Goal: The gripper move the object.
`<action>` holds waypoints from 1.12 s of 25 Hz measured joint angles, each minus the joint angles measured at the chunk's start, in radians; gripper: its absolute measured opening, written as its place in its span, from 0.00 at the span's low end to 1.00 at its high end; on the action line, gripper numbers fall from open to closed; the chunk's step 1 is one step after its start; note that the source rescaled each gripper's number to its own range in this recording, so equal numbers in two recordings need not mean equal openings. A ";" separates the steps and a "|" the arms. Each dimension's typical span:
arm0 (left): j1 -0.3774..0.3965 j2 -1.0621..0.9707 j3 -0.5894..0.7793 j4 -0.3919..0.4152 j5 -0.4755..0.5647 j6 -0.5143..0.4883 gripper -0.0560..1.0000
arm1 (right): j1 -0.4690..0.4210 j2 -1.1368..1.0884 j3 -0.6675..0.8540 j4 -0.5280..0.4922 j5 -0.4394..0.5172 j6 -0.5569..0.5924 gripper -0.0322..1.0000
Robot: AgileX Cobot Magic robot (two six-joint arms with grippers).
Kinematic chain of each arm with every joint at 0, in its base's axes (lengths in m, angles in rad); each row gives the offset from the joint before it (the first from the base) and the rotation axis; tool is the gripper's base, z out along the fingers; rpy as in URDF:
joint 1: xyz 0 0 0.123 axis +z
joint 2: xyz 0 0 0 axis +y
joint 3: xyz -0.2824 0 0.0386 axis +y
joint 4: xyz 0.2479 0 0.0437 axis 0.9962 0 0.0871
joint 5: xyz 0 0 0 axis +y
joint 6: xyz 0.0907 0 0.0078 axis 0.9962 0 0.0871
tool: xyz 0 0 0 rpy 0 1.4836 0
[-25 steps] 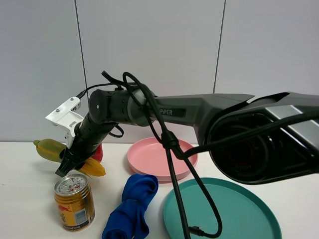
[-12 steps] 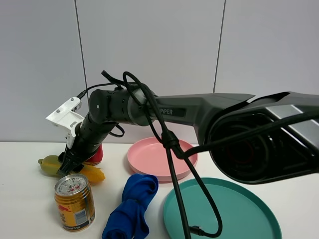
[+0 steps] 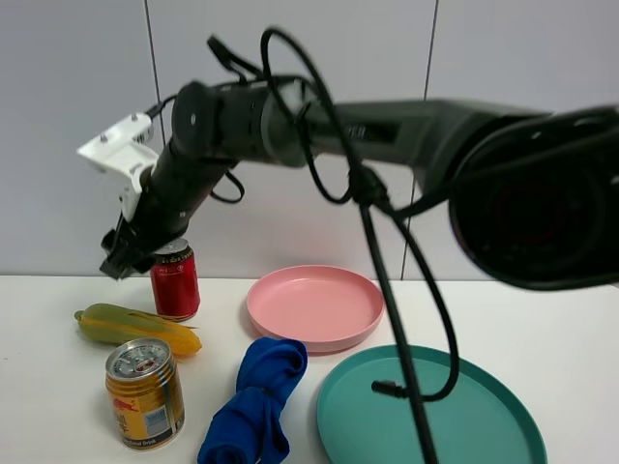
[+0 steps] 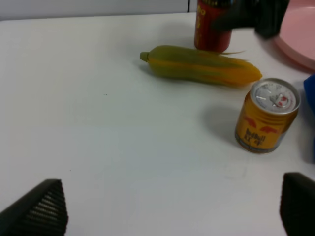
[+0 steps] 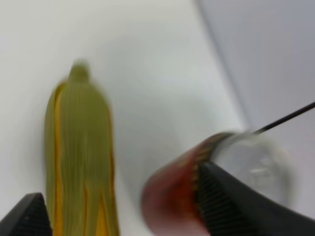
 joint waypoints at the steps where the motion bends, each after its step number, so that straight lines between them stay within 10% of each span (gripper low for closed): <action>1: 0.000 0.000 0.000 0.000 0.000 0.000 1.00 | 0.000 -0.036 0.000 -0.001 0.016 0.000 0.39; 6: 0.000 0.000 0.000 0.000 0.000 0.000 1.00 | 0.000 -0.211 0.000 -0.005 0.106 0.000 0.42; 12: 0.000 0.000 0.000 0.000 0.000 0.000 1.00 | 0.000 -0.402 0.000 -0.209 0.227 0.091 0.74; 19: 0.000 0.000 0.000 0.000 0.000 0.000 1.00 | 0.000 -0.545 0.000 -0.596 0.459 0.359 0.76; 28: 0.000 0.000 0.000 0.000 0.000 0.000 1.00 | -0.001 -0.694 0.000 -0.656 0.482 0.490 0.76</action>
